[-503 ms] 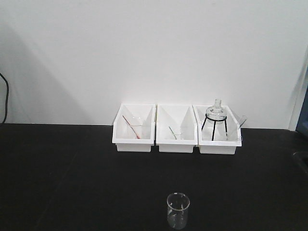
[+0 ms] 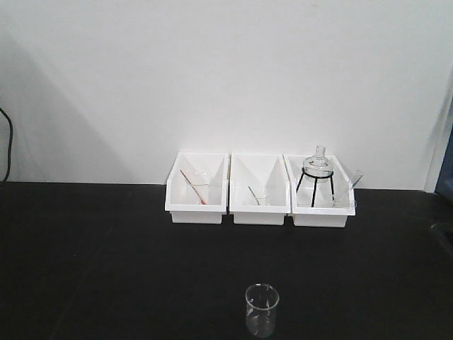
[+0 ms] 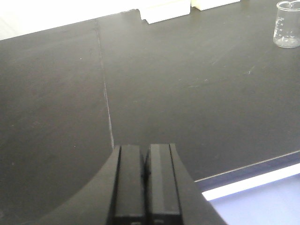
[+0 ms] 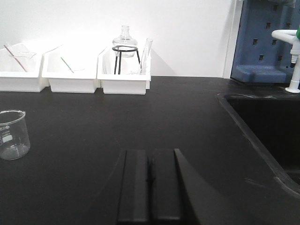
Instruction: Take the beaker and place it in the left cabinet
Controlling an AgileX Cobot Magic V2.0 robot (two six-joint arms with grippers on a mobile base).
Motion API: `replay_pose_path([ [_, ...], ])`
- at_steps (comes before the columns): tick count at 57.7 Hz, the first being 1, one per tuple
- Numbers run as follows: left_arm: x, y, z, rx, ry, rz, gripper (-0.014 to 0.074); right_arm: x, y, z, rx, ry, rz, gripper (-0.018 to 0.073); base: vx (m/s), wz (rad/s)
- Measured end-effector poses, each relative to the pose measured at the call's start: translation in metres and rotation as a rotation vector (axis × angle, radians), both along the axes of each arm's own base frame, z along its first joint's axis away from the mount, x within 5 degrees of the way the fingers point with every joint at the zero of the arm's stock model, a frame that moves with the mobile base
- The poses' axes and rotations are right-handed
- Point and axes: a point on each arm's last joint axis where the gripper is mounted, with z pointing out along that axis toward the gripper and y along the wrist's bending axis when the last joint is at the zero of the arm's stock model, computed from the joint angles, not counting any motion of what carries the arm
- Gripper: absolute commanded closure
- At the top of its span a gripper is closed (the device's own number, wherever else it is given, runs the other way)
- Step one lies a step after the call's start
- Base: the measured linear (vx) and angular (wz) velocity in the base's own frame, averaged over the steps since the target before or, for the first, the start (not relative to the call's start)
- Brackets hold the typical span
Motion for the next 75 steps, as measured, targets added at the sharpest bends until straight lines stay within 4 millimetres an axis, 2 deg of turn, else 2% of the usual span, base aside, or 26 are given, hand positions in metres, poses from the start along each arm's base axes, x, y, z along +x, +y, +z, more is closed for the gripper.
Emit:
replay_pose_path([
  [30, 0.000, 0.000, 0.000, 0.000, 0.000, 0.000, 0.0603, 0.000, 0.000, 0.002, -0.001, -0.026, 0.003, 0.0568, 0.00, 0.00],
  [45, 0.000, 0.000, 0.000, 0.000, 0.000, 0.000, 0.0603, -0.004, 0.004, 0.034, 0.000, -0.376, 0.043, 0.0566, 0.00, 0.00],
  [50, 0.000, 0.000, 0.000, 0.000, 0.000, 0.000, 0.0603, -0.004, 0.005, 0.042, 0.008, -0.413, 0.059, 0.0564, 0.00, 0.00],
  [60, 0.000, 0.000, 0.000, 0.000, 0.000, 0.000, 0.0603, 0.010, 0.010, 0.069, -0.087, -0.370, 0.108, 0.0561, 0.00, 0.00],
  [67, 0.000, 0.000, 0.000, 0.000, 0.000, 0.000, 0.0603, 0.028, 0.012, 0.083, -0.148, -0.305, 0.140, 0.0557, 0.00, 0.00],
  [75, 0.000, 0.000, 0.000, 0.000, 0.000, 0.000, 0.0603, 0.053, 0.013, 0.078, -0.143, -0.180, 0.156, 0.0531, 0.00, 0.00],
])
